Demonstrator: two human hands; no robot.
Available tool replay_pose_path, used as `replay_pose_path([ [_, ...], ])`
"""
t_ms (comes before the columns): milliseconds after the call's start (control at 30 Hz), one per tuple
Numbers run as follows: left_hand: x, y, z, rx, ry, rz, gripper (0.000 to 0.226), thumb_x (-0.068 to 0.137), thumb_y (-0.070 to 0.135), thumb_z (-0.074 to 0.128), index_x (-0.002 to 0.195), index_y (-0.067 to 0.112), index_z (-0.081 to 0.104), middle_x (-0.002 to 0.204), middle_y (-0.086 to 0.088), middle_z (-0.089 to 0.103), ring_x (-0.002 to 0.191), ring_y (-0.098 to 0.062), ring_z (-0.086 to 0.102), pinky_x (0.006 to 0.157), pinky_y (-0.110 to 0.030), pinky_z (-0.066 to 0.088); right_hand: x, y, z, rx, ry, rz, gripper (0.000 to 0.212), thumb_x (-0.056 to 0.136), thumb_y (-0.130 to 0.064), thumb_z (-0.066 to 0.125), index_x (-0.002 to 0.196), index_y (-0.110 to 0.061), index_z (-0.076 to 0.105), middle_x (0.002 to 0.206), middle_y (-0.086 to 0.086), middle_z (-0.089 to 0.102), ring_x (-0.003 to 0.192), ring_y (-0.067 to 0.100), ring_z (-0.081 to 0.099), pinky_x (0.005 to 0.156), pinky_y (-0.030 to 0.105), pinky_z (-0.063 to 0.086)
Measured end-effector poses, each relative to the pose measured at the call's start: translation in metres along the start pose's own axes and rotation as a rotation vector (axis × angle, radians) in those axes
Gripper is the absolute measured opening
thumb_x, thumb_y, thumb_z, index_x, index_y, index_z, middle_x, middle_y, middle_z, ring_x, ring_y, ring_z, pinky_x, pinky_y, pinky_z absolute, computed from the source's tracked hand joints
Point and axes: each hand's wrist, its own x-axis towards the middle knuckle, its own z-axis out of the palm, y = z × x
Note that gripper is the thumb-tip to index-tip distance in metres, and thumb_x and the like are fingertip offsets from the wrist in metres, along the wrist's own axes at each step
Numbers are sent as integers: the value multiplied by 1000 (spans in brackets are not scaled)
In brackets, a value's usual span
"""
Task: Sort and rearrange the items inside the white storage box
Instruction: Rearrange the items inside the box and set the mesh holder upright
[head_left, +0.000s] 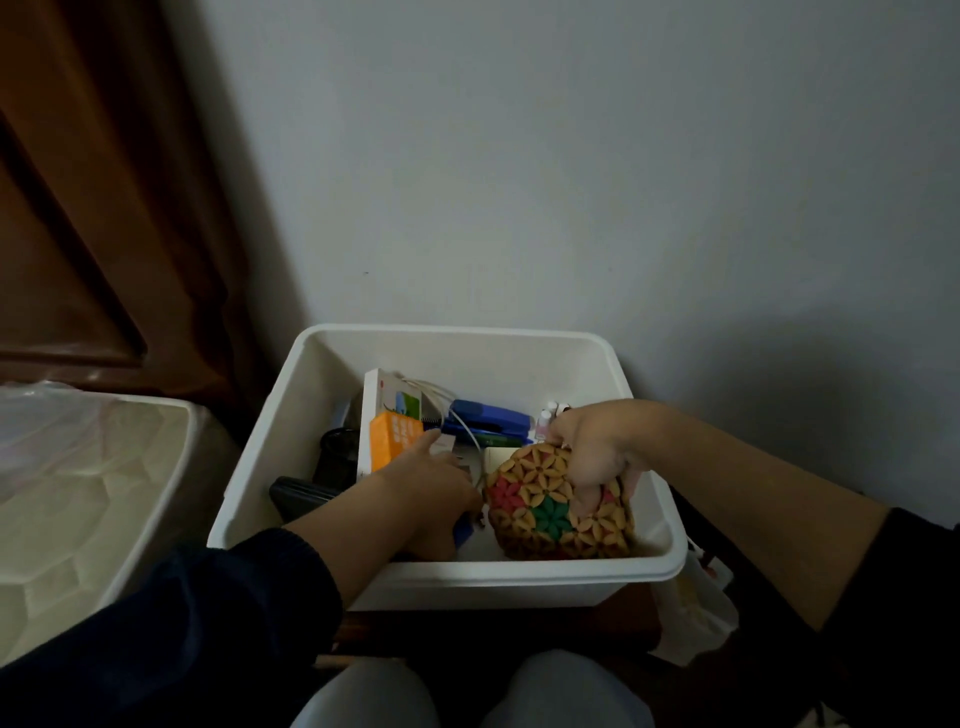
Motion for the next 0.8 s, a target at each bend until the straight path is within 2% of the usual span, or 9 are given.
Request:
replay_pose_path([
  [100,-9,1,-5,14,9,-30,31,95,50,60,116,29,67,121,0,68,125,-26,56,125,-58,14,14,1,9,55,-65,19,96,83,4,81,160,-30,33,156,15,42,129,42,56,92,51,62],
  [200,-13,3,-6,4,21,-48,37,96,59,57,116,29,65,122,1,68,124,-26,57,124,-56,17,32,-1,15,46,-126,74,102,86,5,78,164,-30,23,164,16,34,133,44,55,97,52,59],
  [267,-12,3,-5,-23,22,-54,36,97,58,56,116,28,64,121,0,69,123,-25,59,124,-56,16,44,-2,14,23,-160,112,93,87,2,79,163,-22,31,161,17,40,132,44,56,100,53,57],
  [367,-10,4,-4,-41,40,-72,33,96,54,57,110,26,67,112,0,70,114,-24,62,123,-55,19,56,-8,18,-255,-96,113,81,92,-20,78,161,-13,35,157,15,44,135,37,52,108,47,50],
  [433,-9,4,-2,-27,40,-74,34,96,54,55,107,24,68,108,-1,70,110,-25,63,121,-53,21,63,-14,25,-400,-53,81,80,95,-28,74,161,-11,33,157,13,42,137,34,48,107,44,48],
  [533,-7,5,1,1,13,-62,42,99,56,49,110,21,70,110,-4,71,111,-27,63,117,-53,22,74,-17,32,-473,-55,103,79,95,-25,72,161,-7,31,155,15,41,134,34,50,104,44,48],
  [700,-1,7,3,11,-26,-66,48,102,59,47,109,18,70,111,-6,70,110,-26,63,114,-51,27,79,-20,38,-497,-37,168,79,95,-19,73,161,-9,31,157,16,38,137,32,49,111,45,46],
  [800,2,9,3,-6,-50,-67,47,102,59,47,106,18,69,110,-6,70,109,-26,64,115,-50,29,70,-21,32,-449,-72,244,71,98,-21,70,158,-7,36,150,15,47,129,27,54,106,40,45],
])
